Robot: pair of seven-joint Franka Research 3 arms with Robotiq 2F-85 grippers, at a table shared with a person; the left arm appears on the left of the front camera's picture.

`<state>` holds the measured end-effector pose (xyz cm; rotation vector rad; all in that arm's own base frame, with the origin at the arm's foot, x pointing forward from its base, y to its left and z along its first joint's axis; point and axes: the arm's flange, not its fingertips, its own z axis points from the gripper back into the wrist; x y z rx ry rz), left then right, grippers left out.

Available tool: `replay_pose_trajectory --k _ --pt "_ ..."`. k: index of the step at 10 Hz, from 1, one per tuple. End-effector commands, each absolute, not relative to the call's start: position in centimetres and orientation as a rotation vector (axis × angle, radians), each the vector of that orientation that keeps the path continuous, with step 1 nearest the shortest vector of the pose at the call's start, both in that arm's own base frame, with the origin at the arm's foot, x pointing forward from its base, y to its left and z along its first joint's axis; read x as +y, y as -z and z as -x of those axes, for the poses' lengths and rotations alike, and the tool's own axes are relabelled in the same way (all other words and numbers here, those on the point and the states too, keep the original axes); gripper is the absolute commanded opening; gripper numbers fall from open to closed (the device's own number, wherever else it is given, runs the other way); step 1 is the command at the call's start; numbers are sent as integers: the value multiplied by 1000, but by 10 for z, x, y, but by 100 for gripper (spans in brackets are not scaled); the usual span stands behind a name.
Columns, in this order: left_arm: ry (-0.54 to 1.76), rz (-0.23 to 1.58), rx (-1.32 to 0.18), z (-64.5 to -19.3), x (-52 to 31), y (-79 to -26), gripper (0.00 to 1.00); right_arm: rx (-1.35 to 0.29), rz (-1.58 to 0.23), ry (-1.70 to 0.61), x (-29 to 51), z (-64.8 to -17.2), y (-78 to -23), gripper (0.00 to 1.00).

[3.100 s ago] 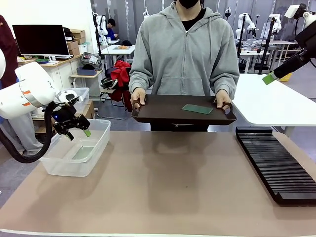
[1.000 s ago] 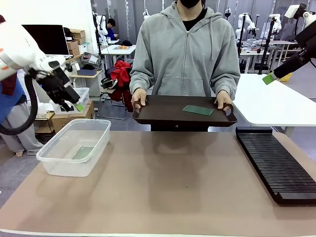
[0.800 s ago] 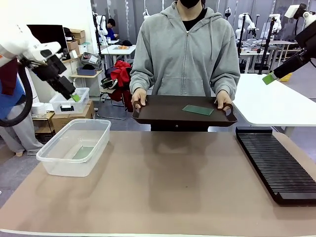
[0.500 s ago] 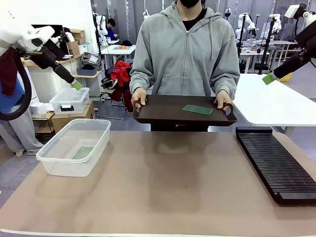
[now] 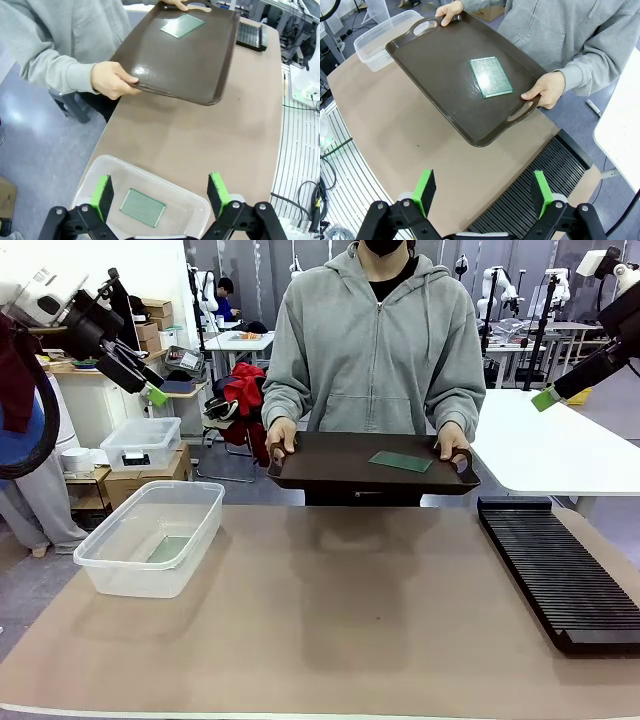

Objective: Sort PCBs into racks and boxes based on the side picked up.
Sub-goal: Pick up the Blank PCB handed by the Human.

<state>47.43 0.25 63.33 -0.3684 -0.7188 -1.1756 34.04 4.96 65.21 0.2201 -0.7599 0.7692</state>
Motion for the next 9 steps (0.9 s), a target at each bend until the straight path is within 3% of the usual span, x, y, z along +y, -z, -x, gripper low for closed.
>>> replay_pose_trajectory --k 1,3,4,9 --pt "1243 387 -717 -461 5 -638 100 -758 -222 -767 49 -341 -651 100" --pt "1140 467 -692 -462 6 -641 100 -758 -222 -767 49 -341 -651 100" --pt "1209 398 -712 -463 2 -641 100 -758 -222 -767 49 -341 -651 100" --pt "1209 398 -712 -463 2 -641 100 -758 -222 -767 49 -341 -651 100"
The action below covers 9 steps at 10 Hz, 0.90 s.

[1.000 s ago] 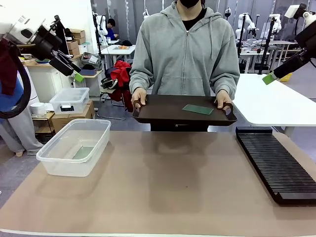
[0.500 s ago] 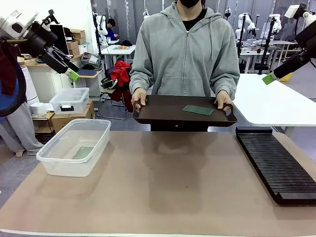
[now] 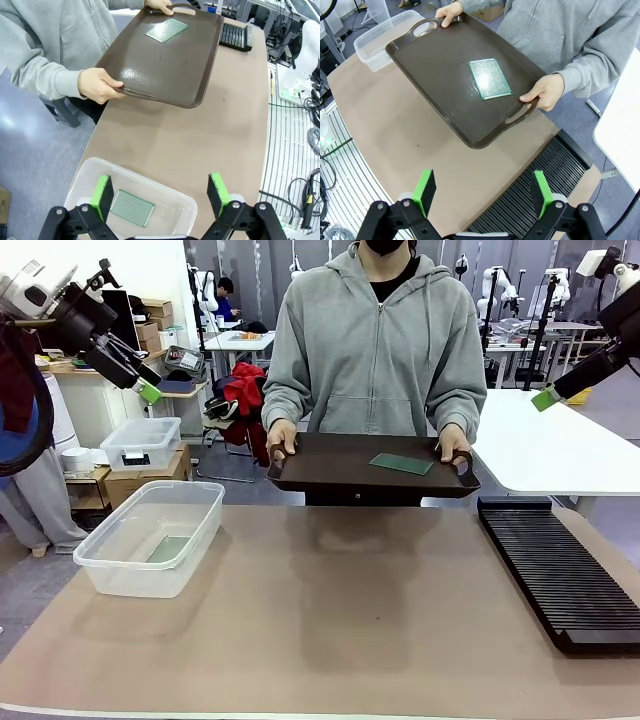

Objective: Sort PCBs into racks and boxes based on the side picked up.
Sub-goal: Pick up the Blank PCB handed by the Human.

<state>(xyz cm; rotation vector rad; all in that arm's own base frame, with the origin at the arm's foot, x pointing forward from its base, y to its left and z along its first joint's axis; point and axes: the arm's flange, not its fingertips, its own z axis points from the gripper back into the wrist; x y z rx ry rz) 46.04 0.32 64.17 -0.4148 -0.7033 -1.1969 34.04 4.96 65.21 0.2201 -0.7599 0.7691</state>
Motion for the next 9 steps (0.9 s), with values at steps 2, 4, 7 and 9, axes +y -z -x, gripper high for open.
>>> replay_pose_trajectory --k 2,4,7,9 --pt "1209 398 -712 -463 2 -641 100 -758 -222 -767 49 -341 -651 100" --pt "1209 398 -712 -463 2 -641 100 -758 -222 -767 49 -341 -651 100" --pt "1209 398 -712 -463 2 -641 100 -758 -222 -767 49 -341 -651 100" --pt "1197 415 -703 -460 3 -642 100 -758 -222 -767 49 -341 -651 100"
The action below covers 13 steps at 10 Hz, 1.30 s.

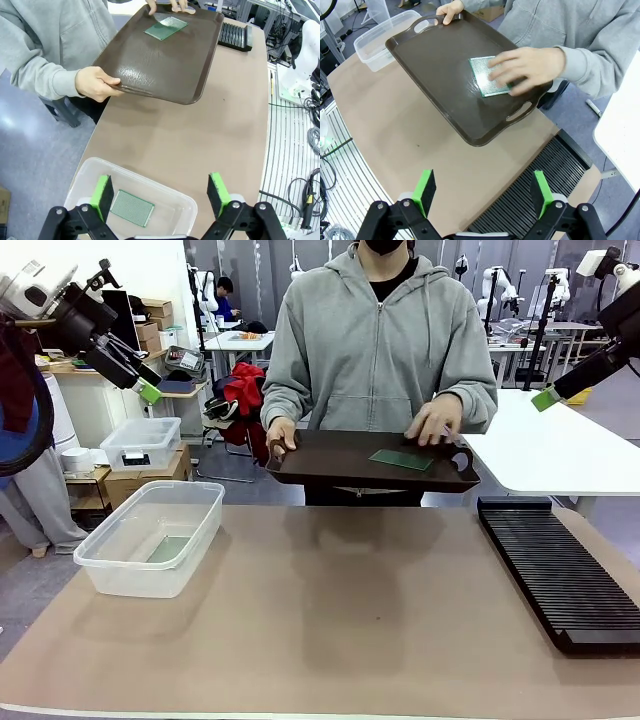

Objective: Sort PCBs into racks and boxes based on the side picked up.
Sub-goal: Pick up the Blank PCB handed by the Human.

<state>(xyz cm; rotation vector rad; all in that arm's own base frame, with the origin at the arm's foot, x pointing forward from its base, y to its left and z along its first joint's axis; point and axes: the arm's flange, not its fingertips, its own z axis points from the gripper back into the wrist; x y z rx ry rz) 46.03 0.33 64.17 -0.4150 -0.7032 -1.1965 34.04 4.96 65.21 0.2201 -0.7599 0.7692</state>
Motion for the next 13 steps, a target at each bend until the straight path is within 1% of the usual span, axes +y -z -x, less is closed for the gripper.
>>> replay_pose_trajectory --k 1,13 --pt "1185 408 -733 -461 -3 -646 100 -758 -222 -767 49 -341 -651 100" --pt "1202 407 -715 -460 0 -648 100 -758 -222 -767 49 -341 -651 100"
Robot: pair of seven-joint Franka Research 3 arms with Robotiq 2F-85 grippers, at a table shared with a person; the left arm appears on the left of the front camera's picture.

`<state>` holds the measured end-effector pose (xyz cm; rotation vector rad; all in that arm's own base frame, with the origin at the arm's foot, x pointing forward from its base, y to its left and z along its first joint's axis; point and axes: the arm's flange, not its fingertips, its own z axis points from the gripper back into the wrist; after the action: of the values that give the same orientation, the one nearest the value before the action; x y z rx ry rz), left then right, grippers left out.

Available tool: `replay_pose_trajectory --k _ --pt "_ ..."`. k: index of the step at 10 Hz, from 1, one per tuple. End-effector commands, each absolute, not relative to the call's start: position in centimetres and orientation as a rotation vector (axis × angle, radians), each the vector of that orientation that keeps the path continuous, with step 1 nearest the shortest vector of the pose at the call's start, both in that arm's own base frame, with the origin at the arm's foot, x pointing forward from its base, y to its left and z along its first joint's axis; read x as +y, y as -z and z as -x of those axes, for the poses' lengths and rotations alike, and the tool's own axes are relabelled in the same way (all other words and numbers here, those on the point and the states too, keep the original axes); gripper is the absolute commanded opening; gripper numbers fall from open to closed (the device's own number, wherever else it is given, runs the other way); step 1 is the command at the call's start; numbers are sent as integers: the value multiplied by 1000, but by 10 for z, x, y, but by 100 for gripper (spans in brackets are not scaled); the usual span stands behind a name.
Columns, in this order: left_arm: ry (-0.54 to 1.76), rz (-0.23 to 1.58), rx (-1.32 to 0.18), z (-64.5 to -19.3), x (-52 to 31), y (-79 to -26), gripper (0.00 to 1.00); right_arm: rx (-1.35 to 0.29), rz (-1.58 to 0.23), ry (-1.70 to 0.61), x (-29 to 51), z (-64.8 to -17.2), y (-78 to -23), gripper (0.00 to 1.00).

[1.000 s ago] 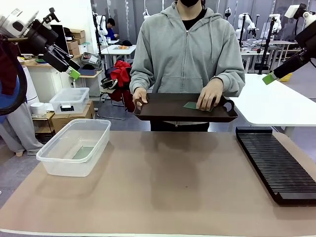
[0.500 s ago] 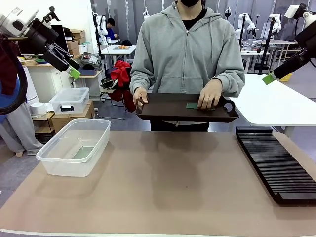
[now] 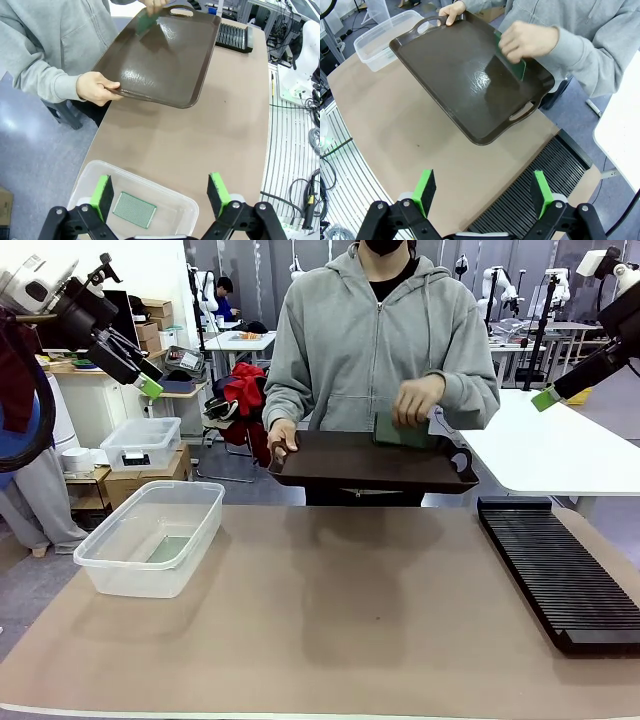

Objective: Sort PCBs into racks and boxes based on the side picked up.
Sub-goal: Pick up the Blank PCB handed by the Human.

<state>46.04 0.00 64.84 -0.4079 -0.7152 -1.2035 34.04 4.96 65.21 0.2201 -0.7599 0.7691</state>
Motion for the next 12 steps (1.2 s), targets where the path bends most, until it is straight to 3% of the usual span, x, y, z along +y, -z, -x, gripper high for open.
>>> replay_pose_trajectory --k 1,12 --pt "1202 407 -715 -460 0 -648 100 -758 -222 -767 49 -341 -651 100" --pt "1202 407 -715 -460 0 -648 100 -758 -222 -767 49 -341 -651 100"
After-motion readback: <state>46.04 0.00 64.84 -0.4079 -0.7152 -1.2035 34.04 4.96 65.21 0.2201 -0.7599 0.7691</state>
